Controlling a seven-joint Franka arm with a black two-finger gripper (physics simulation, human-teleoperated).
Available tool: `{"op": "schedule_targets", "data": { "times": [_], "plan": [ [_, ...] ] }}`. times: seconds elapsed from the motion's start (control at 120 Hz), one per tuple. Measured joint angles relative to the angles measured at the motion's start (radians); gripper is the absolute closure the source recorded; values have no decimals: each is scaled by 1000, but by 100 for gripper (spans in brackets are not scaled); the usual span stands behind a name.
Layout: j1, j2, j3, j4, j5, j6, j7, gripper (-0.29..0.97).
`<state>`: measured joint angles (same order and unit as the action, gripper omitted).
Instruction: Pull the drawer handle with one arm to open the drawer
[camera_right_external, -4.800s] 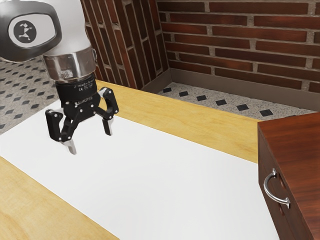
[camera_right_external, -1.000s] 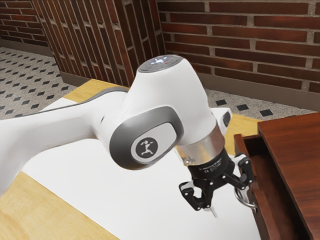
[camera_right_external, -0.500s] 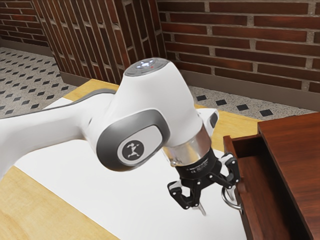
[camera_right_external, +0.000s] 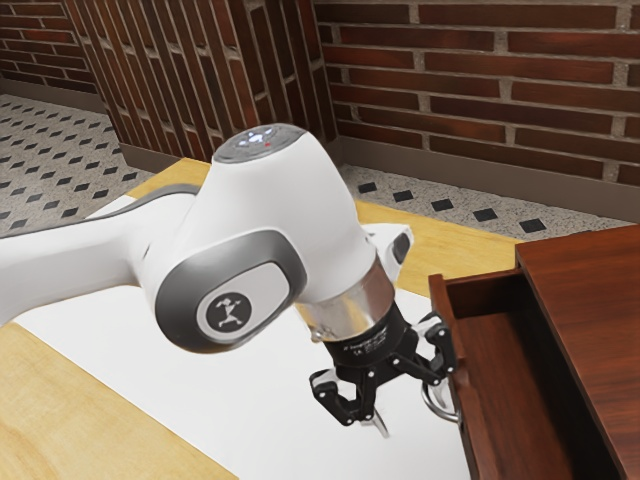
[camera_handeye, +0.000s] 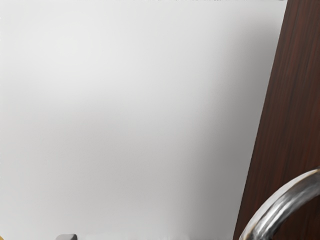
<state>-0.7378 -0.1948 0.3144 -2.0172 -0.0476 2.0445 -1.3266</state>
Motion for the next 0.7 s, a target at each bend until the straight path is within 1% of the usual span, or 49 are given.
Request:
{"op": "schedule_targets", "data": {
  "times": [0.7],
  "plan": [
    [-1,-131,0,-120,73,1,-26,28]
  ]
}}
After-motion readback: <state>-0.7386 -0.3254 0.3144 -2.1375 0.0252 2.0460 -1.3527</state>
